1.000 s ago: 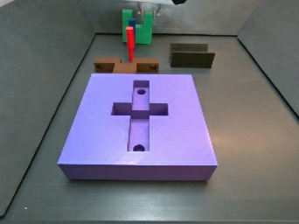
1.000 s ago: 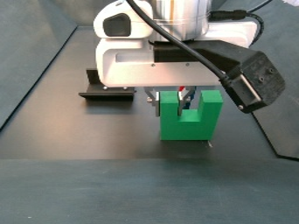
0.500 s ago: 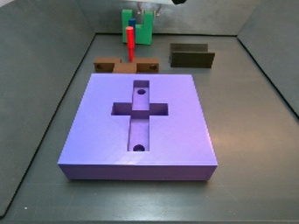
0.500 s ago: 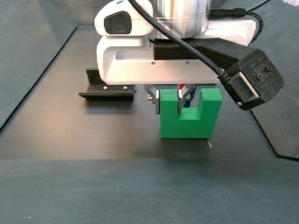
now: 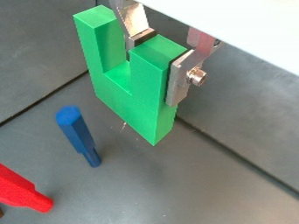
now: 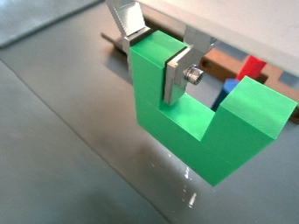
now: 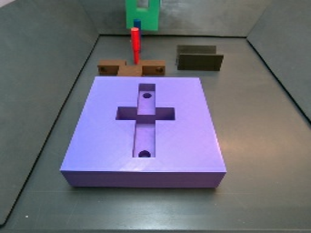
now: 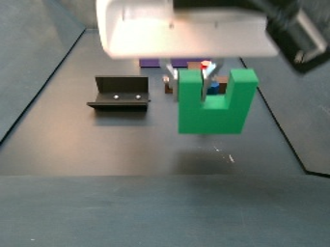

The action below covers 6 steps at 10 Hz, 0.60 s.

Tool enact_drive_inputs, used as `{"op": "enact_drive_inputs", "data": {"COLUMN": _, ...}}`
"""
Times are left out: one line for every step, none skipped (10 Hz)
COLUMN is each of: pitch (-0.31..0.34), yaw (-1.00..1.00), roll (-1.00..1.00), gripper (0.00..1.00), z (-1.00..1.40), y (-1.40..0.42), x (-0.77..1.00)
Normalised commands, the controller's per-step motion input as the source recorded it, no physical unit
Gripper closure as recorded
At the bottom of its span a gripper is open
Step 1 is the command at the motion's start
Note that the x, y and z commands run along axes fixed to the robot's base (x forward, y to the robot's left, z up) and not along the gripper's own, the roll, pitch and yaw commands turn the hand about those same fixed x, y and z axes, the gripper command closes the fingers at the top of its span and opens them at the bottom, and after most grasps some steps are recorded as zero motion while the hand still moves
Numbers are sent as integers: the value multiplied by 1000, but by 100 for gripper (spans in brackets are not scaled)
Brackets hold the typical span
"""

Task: Pick up the green object. Move up. Move to above the board. Insert the green object.
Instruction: Move to above the board.

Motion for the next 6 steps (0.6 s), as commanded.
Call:
{"op": "enact_drive_inputs", "data": {"pitch": 26, "yaw": 8, "roll": -23, "gripper": 100, "z": 1400, "y": -1, "x": -1}}
{"op": "enact_drive_inputs", "data": {"pitch": 33, "yaw": 8, "roll": -11, "gripper": 100, "z": 1400, "y": 0, "x": -13}}
{"op": "enact_drive_inputs", "data": {"pitch": 40, "yaw": 5, "roll": -3, "gripper": 100, "z": 1400, "y": 7, "x": 45}}
{"op": "enact_drive_inputs", "data": {"pitch": 62, "yaw": 1, "roll": -9, "gripper": 100, "z": 1400, "y": 22, "x": 69}}
{"op": "enact_drive_inputs", "data": {"pitch": 95, "yaw": 6, "roll": 4, "gripper": 100, "z": 595, "y": 4, "x": 27}}
{"op": "enact_drive_inputs", "data": {"pitch": 65, "yaw": 1, "roll": 6, "gripper": 100, "z": 208, "y": 2, "x": 31}}
